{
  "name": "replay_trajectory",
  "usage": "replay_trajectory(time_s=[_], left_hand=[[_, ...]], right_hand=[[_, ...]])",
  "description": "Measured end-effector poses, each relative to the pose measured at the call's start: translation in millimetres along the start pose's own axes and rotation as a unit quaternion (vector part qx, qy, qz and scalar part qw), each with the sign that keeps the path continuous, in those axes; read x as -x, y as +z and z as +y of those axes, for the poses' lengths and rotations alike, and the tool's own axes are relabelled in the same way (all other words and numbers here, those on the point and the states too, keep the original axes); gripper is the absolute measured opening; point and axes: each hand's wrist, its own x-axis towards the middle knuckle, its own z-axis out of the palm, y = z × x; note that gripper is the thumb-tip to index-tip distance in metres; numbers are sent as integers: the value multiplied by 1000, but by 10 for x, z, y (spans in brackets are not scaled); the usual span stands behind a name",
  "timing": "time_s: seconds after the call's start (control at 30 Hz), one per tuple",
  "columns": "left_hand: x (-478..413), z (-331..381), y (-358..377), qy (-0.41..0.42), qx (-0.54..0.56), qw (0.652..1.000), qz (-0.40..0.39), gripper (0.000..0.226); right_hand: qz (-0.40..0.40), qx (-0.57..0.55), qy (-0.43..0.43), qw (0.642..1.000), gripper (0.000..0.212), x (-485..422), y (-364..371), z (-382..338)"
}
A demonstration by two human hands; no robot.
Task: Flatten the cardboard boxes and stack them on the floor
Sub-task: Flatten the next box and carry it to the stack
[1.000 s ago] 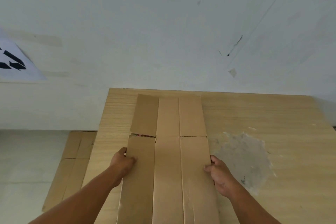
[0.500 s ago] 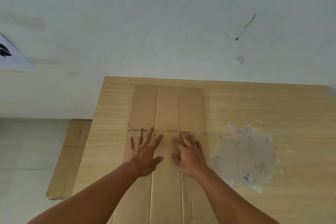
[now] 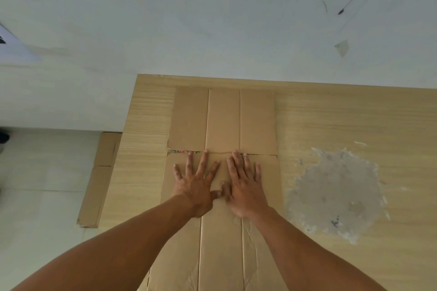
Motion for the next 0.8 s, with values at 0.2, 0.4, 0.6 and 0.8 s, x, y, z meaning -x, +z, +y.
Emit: replay_trajectory(time_s=[0.2,0.4,0.6,0.8], left_hand=[[4,5,32,-3,4,1000,0,76],[72,-126,-9,35,61,997,30,83],[427,-481,179,-128,238,947,172,82],[573,-477,168,-268,395,865,158,85]], right_hand=[[-55,10,-6,998,76,-50,-50,25],[-25,-33,-13,999,87,114,-200,224],[101,-111,256,955,103,651,-71,446],[73,-212,373,900,99,601,-213,356]])
